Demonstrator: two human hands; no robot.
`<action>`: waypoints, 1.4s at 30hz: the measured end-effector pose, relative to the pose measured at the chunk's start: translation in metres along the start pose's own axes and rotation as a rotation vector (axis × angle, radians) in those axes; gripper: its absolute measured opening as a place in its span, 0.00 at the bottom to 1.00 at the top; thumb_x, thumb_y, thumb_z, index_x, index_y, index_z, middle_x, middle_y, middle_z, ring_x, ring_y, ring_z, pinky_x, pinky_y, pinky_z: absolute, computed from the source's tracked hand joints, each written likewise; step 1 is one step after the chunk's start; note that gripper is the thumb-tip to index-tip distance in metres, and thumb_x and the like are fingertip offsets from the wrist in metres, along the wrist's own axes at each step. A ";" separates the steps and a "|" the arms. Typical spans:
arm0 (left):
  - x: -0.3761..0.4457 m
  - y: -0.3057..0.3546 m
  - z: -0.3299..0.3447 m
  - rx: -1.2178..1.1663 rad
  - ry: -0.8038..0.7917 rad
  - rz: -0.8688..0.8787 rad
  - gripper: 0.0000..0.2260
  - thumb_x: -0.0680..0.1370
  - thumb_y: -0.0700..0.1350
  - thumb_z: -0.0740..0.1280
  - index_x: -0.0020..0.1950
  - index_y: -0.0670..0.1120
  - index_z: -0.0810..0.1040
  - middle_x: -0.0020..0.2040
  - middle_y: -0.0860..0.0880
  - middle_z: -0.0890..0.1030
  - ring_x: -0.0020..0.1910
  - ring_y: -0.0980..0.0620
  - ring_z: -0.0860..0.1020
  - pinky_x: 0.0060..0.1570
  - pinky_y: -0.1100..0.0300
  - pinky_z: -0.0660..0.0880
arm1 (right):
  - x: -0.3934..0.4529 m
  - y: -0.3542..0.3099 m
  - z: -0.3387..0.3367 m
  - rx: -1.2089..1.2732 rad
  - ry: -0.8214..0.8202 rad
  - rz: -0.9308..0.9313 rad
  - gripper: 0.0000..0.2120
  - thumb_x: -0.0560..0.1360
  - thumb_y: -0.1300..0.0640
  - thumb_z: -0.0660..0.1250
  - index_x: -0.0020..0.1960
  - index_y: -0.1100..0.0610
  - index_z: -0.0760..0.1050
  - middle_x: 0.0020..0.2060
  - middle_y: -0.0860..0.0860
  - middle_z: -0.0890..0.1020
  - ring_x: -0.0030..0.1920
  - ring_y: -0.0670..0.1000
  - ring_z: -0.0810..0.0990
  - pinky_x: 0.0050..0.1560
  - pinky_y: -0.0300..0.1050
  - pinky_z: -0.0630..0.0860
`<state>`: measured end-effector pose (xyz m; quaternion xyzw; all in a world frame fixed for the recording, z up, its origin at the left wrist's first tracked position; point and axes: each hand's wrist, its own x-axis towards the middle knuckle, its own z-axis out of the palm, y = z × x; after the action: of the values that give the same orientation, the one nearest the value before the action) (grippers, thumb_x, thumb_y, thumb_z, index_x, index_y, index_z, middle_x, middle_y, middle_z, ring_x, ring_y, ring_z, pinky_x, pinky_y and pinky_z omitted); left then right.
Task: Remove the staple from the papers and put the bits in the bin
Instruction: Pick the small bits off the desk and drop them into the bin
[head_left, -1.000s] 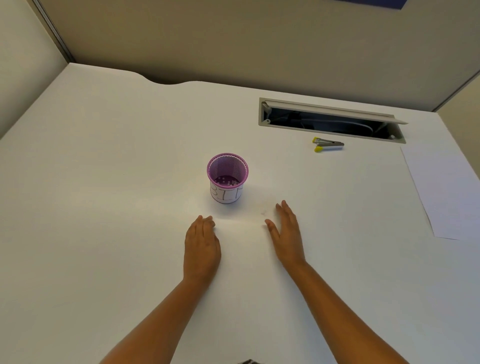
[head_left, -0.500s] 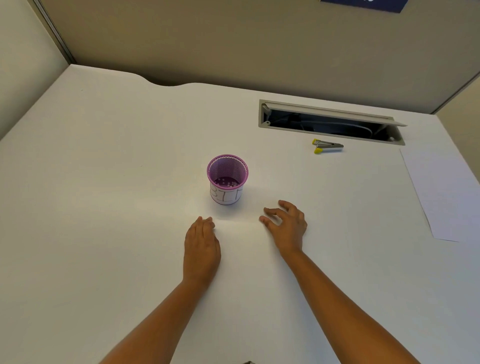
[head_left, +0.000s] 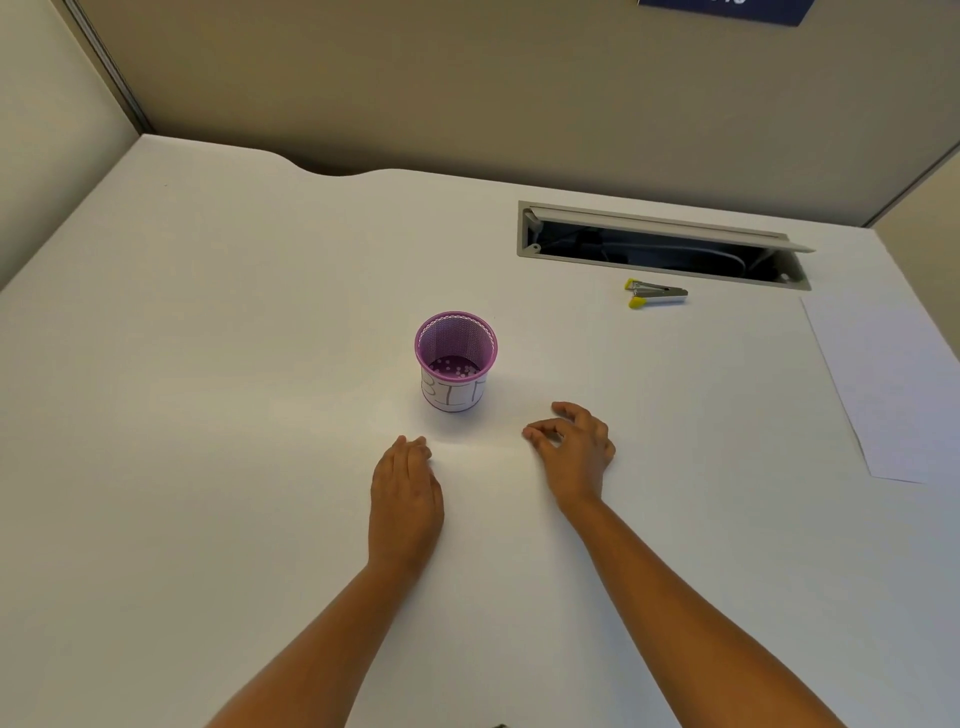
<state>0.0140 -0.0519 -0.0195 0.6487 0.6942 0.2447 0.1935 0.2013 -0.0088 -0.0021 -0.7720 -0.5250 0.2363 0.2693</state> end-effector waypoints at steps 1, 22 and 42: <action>0.000 0.000 0.000 0.002 0.002 0.003 0.21 0.76 0.44 0.48 0.58 0.35 0.74 0.58 0.38 0.78 0.63 0.37 0.72 0.63 0.44 0.67 | 0.001 0.000 -0.001 0.013 -0.001 0.019 0.06 0.71 0.51 0.70 0.45 0.52 0.83 0.60 0.45 0.75 0.63 0.50 0.68 0.59 0.42 0.56; 0.002 0.000 0.001 0.049 0.030 0.034 0.19 0.75 0.41 0.50 0.56 0.35 0.75 0.55 0.37 0.80 0.58 0.36 0.76 0.59 0.44 0.71 | 0.057 -0.136 -0.030 0.282 -0.233 -0.037 0.09 0.72 0.52 0.70 0.49 0.55 0.82 0.48 0.51 0.84 0.49 0.50 0.80 0.60 0.52 0.73; 0.001 0.000 -0.001 0.052 0.041 0.032 0.18 0.74 0.40 0.51 0.56 0.36 0.75 0.54 0.37 0.80 0.58 0.37 0.76 0.58 0.43 0.71 | 0.039 -0.058 -0.039 -0.028 -0.085 -0.214 0.13 0.77 0.53 0.62 0.58 0.57 0.77 0.57 0.55 0.80 0.54 0.53 0.77 0.57 0.47 0.72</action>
<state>0.0136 -0.0506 -0.0188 0.6592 0.6937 0.2430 0.1584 0.2004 0.0393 0.0627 -0.7047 -0.6186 0.2312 0.2596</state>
